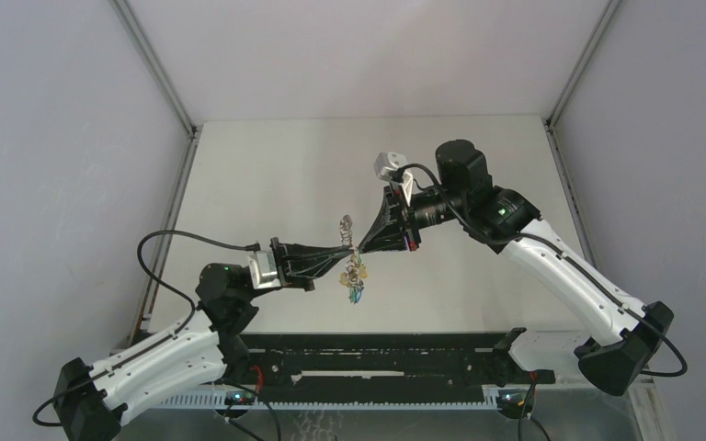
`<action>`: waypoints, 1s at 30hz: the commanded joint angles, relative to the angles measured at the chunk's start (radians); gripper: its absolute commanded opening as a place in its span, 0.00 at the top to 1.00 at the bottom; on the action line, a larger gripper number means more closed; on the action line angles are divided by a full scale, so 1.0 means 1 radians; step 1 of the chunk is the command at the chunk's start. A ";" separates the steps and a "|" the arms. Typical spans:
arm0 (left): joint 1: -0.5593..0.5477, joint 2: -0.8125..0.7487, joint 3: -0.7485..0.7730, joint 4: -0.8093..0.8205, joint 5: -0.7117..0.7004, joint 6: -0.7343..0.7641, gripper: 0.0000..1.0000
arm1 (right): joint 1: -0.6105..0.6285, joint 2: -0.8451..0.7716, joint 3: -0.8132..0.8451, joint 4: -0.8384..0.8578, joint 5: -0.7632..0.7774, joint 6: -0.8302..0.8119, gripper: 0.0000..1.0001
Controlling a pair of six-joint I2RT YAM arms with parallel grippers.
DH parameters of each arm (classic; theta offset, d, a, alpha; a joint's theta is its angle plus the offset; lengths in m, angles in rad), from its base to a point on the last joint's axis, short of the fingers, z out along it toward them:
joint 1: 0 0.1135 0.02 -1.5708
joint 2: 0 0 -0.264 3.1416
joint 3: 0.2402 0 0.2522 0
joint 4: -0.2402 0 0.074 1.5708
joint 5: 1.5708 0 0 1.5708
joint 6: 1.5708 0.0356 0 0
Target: Put the keys on the keyring
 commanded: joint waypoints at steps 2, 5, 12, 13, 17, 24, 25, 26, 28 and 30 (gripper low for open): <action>-0.006 -0.007 -0.001 0.119 -0.024 0.012 1.00 | -0.006 0.007 0.007 -0.012 -0.020 0.003 1.00; -0.006 -0.010 -0.008 0.133 -0.035 0.007 1.00 | -0.008 0.013 0.009 -0.024 -0.030 0.002 1.00; -0.006 -0.024 -0.016 0.147 -0.055 0.007 1.00 | -0.020 0.002 0.010 -0.052 -0.014 -0.002 1.00; -0.006 -0.022 -0.017 0.151 -0.054 0.005 1.00 | -0.020 0.004 0.011 -0.050 -0.012 0.001 1.00; -0.007 -0.015 -0.022 0.177 -0.060 -0.006 1.00 | -0.009 0.016 0.011 -0.036 0.000 0.012 1.00; -0.008 0.002 -0.024 0.208 -0.063 -0.020 1.00 | 0.024 -0.001 0.012 -0.009 0.077 -0.010 1.00; -0.008 0.005 -0.026 0.211 -0.063 -0.024 1.00 | 0.024 -0.005 0.013 -0.007 0.084 -0.017 0.99; -0.008 0.007 -0.028 0.214 -0.063 -0.025 1.00 | 0.024 -0.011 0.013 -0.005 0.094 -0.025 0.96; -0.009 0.012 -0.029 0.215 -0.061 -0.029 1.00 | 0.023 -0.035 0.012 -0.013 0.110 -0.058 0.89; -0.009 0.013 -0.033 0.214 -0.059 -0.033 1.00 | 0.020 -0.059 0.012 -0.027 0.135 -0.098 0.82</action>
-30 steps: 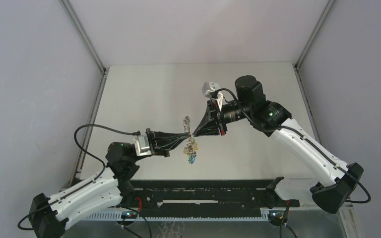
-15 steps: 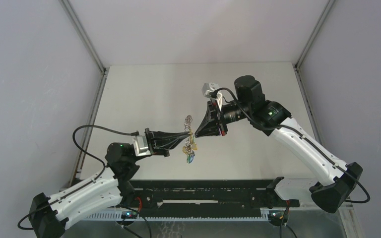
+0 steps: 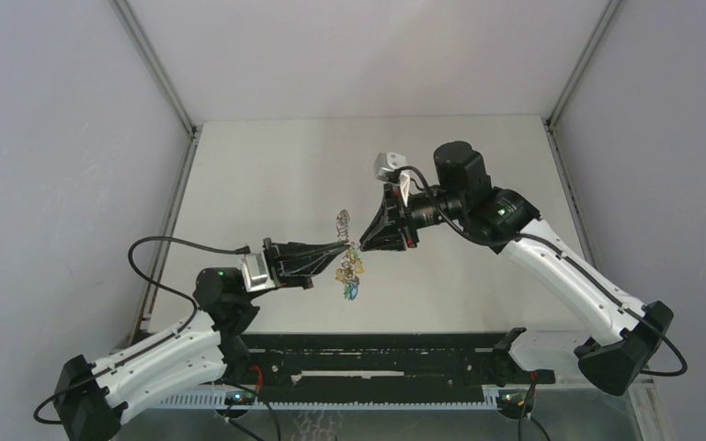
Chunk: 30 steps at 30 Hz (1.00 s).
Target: Put the keys on the keyring
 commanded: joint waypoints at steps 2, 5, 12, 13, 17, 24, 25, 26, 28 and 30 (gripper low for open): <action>-0.005 0.004 -0.017 0.085 -0.022 -0.029 1.00 | 0.003 -0.094 0.008 0.007 0.067 -0.120 0.76; -0.005 0.009 -0.019 0.091 -0.020 -0.039 1.00 | 0.001 -0.135 -0.019 0.048 0.070 -0.172 0.71; -0.005 0.022 -0.020 0.125 -0.025 -0.075 1.00 | 0.016 -0.176 -0.094 0.234 -0.008 -0.217 0.68; -0.005 0.025 -0.020 0.132 -0.025 -0.082 1.00 | 0.022 -0.173 -0.094 0.247 -0.012 -0.224 0.68; -0.005 0.035 -0.021 0.155 -0.026 -0.102 1.00 | 0.035 -0.160 -0.131 0.301 -0.022 -0.233 0.68; -0.005 0.044 -0.019 0.171 -0.029 -0.115 1.00 | 0.052 -0.137 -0.131 0.315 -0.036 -0.239 0.69; -0.005 0.047 -0.019 0.171 -0.029 -0.115 1.00 | 0.054 -0.136 -0.131 0.316 -0.039 -0.240 0.69; -0.005 0.049 -0.019 0.174 -0.029 -0.117 1.00 | 0.054 -0.135 -0.132 0.316 -0.040 -0.241 0.69; -0.005 0.054 -0.019 0.180 -0.028 -0.120 1.00 | 0.058 -0.132 -0.131 0.321 -0.041 -0.239 0.70; -0.005 0.056 -0.017 0.183 -0.026 -0.123 1.00 | 0.061 -0.130 -0.132 0.328 -0.043 -0.239 0.70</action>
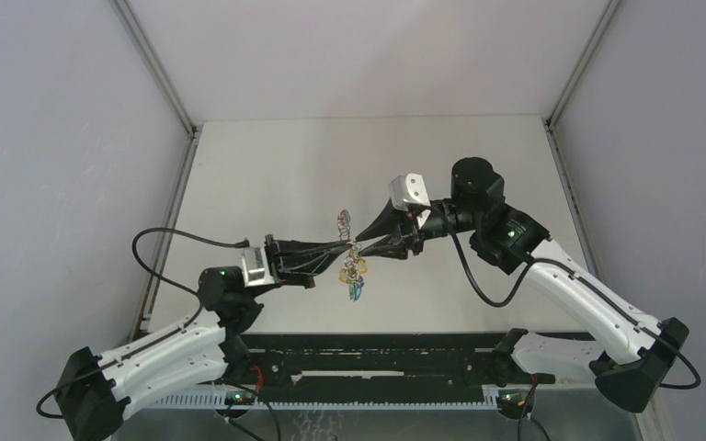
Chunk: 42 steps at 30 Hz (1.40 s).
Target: Put the keys on the keyring
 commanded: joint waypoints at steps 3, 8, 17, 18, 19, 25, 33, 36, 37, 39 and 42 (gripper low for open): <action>-0.005 0.004 -0.014 0.083 -0.024 -0.024 1.00 | 0.015 0.003 0.007 0.072 -0.023 -0.012 0.72; -0.005 0.006 -0.012 0.083 -0.024 -0.025 1.00 | 0.016 0.010 0.007 0.080 -0.023 -0.004 0.76; -0.005 0.005 -0.015 0.084 -0.028 -0.028 1.00 | 0.015 0.015 0.007 0.086 -0.030 0.005 1.00; -0.005 0.003 -0.015 0.081 -0.033 -0.030 1.00 | 0.015 0.014 0.007 0.082 -0.029 0.005 1.00; -0.005 0.001 -0.015 0.072 -0.048 -0.029 1.00 | 0.014 0.013 0.007 0.078 -0.026 0.006 1.00; -0.005 -0.059 0.061 -0.269 -0.161 0.008 0.58 | -0.021 -0.017 0.011 0.017 0.007 0.004 1.00; -0.005 -0.191 0.115 -0.678 -0.345 0.043 0.00 | -0.051 -0.007 0.100 -0.219 0.089 -0.085 1.00; -0.005 -0.233 0.150 -0.816 -0.412 0.048 0.00 | -0.054 0.004 0.121 -0.284 0.124 -0.110 1.00; -0.005 -0.240 0.163 -0.858 -0.429 0.047 0.00 | -0.054 0.007 0.126 -0.300 0.132 -0.115 1.00; -0.005 -0.243 0.189 -0.936 -0.429 0.053 0.00 | -0.054 0.017 0.139 -0.337 0.143 -0.125 1.00; -0.005 -0.236 0.229 -1.018 -0.393 0.064 0.00 | -0.054 0.035 0.170 -0.397 0.166 -0.151 1.00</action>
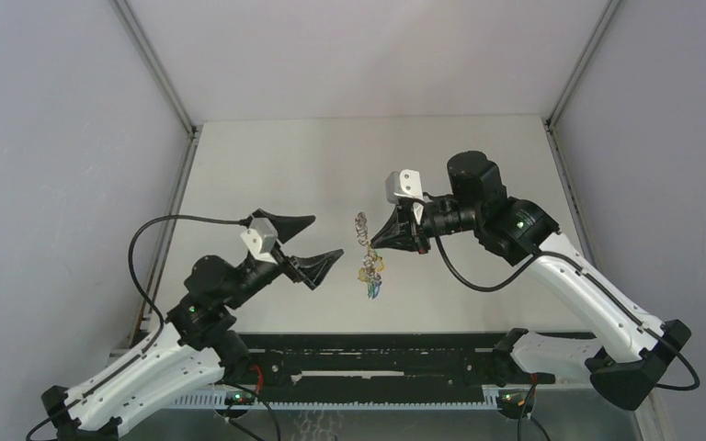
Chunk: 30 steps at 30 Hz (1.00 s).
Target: Put the keys on the keyring
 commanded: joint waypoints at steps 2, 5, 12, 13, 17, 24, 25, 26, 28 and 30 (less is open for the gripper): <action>-0.003 0.003 0.123 -0.206 0.018 0.045 0.00 | -0.001 0.028 0.102 -0.119 0.058 -0.074 1.00; -0.003 0.024 0.152 -0.243 0.054 0.060 0.00 | 0.003 0.048 0.132 -0.185 0.087 -0.100 1.00; -0.001 0.126 0.222 -0.237 0.188 0.074 0.11 | 0.034 0.117 0.234 -0.342 0.154 -0.180 1.00; -0.001 0.142 0.227 -0.223 0.205 0.082 0.16 | 0.044 0.128 0.245 -0.361 0.163 -0.190 1.00; 0.000 0.183 0.236 -0.151 0.276 0.111 0.29 | 0.071 0.158 0.280 -0.415 0.192 -0.217 1.00; 0.003 0.263 0.259 -0.089 0.473 0.157 0.43 | 0.104 0.196 0.339 -0.479 0.265 -0.243 1.00; 0.002 0.266 0.250 -0.066 0.488 0.152 0.44 | 0.108 0.199 0.344 -0.485 0.274 -0.246 1.00; 0.003 0.264 0.239 -0.037 0.497 0.147 0.44 | 0.113 0.202 0.348 -0.487 0.284 -0.246 1.00; 0.003 0.266 0.222 0.006 0.519 0.139 0.45 | 0.121 0.206 0.352 -0.491 0.297 -0.250 1.00; 0.003 0.276 0.215 0.032 0.535 0.138 0.45 | 0.128 0.212 0.361 -0.497 0.304 -0.253 1.00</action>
